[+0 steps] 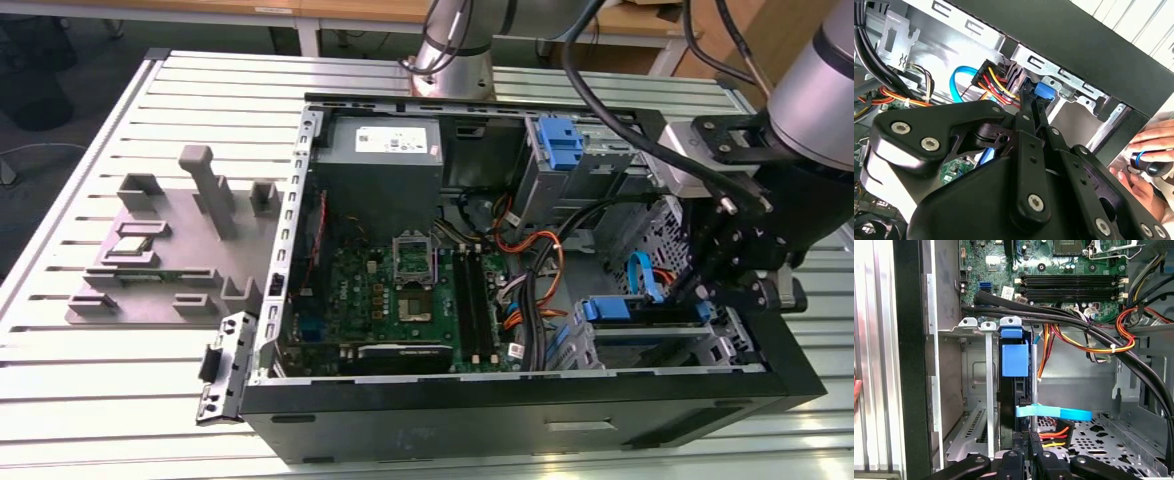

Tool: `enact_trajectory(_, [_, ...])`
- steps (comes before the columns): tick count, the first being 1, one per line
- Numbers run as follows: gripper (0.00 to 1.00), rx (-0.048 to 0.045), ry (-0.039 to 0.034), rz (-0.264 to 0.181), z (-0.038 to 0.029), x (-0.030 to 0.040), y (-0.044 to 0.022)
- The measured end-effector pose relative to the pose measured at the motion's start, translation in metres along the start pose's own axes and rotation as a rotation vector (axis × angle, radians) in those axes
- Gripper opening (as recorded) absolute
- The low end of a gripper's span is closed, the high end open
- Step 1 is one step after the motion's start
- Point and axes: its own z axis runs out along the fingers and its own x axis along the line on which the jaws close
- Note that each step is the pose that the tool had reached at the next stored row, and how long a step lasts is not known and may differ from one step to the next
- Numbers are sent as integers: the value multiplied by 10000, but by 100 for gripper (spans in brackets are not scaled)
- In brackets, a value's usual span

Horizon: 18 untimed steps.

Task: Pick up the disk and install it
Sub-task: 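Insert the second disk wire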

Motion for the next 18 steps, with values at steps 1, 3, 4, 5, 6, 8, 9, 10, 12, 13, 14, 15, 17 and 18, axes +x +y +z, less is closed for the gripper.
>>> enact_trajectory(1, [16, 6, 2, 0, -3, -1, 4])
enact_trajectory(3, [16, 26, 0, -1, -3, -1, 22])
enact_trajectory(4, [16, 33, -1, 0, -1, 0, 32])
enact_trajectory(5, [16, 35, -1, 0, 0, 0, 40])
enact_trajectory(6, [16, 37, 1, 0, 0, 0, 46])
enact_trajectory(8, [16, 39, 1, 0, 4, 0, 57])
enact_trajectory(9, [16, 39, 0, 0, 5, 0, 63])
enact_trajectory(10, [16, 39, 2, 0, 7, 1, 68])
enact_trajectory(12, [16, 40, 10, -1, 12, 1, 75])
enact_trajectory(13, [16, 40, 15, -2, 15, 0, 77])
enact_trajectory(14, [16, 40, 22, -4, 19, 0, 78])
enact_trajectory(15, [16, 40, 30, -3, 23, 1, 80])
enact_trajectory(17, [16, 40, 38, -4, 33, 1, 82])
enact_trajectory(18, [16, 41, 40, -4, 36, 1, 82])
